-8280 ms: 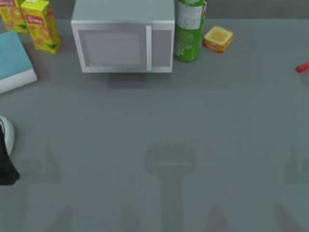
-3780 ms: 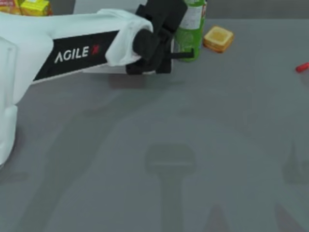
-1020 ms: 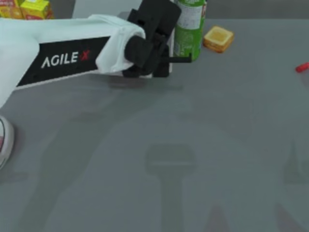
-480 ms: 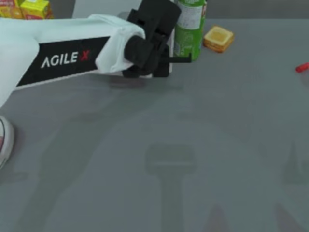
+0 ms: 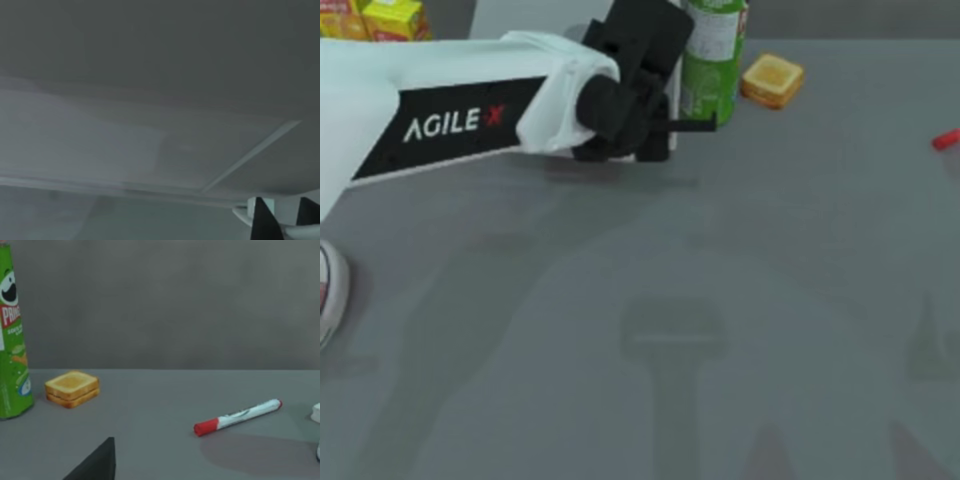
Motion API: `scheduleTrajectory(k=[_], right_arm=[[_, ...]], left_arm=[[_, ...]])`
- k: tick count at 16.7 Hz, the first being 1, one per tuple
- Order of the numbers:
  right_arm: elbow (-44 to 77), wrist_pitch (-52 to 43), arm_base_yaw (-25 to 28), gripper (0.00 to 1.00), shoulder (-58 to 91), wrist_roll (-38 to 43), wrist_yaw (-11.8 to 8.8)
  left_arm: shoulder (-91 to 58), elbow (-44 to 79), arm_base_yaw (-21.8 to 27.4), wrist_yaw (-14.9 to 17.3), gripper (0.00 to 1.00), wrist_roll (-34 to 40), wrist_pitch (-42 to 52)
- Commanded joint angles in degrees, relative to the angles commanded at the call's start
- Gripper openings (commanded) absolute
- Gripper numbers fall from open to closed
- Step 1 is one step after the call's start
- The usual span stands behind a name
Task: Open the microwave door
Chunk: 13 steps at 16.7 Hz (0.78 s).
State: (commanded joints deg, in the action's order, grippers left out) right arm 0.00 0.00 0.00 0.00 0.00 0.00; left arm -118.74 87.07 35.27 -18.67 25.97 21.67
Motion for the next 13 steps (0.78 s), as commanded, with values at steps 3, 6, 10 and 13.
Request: scheduleTrajectory(k=[3, 6, 10, 13], right_arm=[[0.00, 0.00, 0.00, 1.00, 0.00, 0.00, 0.00], [0.00, 0.00, 0.00, 1.00, 0.00, 0.00, 0.00], [0.00, 0.00, 0.00, 1.00, 0.00, 0.00, 0.00], [0.00, 0.00, 0.00, 1.00, 0.00, 0.00, 0.00]], left_arm=[[1.74, -1.89, -0.48, 0.97, 0.00, -1.63, -1.52], [2.54, -3.59, -0.79, 1.72, 0.00, -2.98, -2.27], [2.54, -3.61, -0.79, 1.72, 0.00, -2.99, -2.27], [2.54, -3.61, -0.79, 1.72, 0.00, -2.99, -2.27]])
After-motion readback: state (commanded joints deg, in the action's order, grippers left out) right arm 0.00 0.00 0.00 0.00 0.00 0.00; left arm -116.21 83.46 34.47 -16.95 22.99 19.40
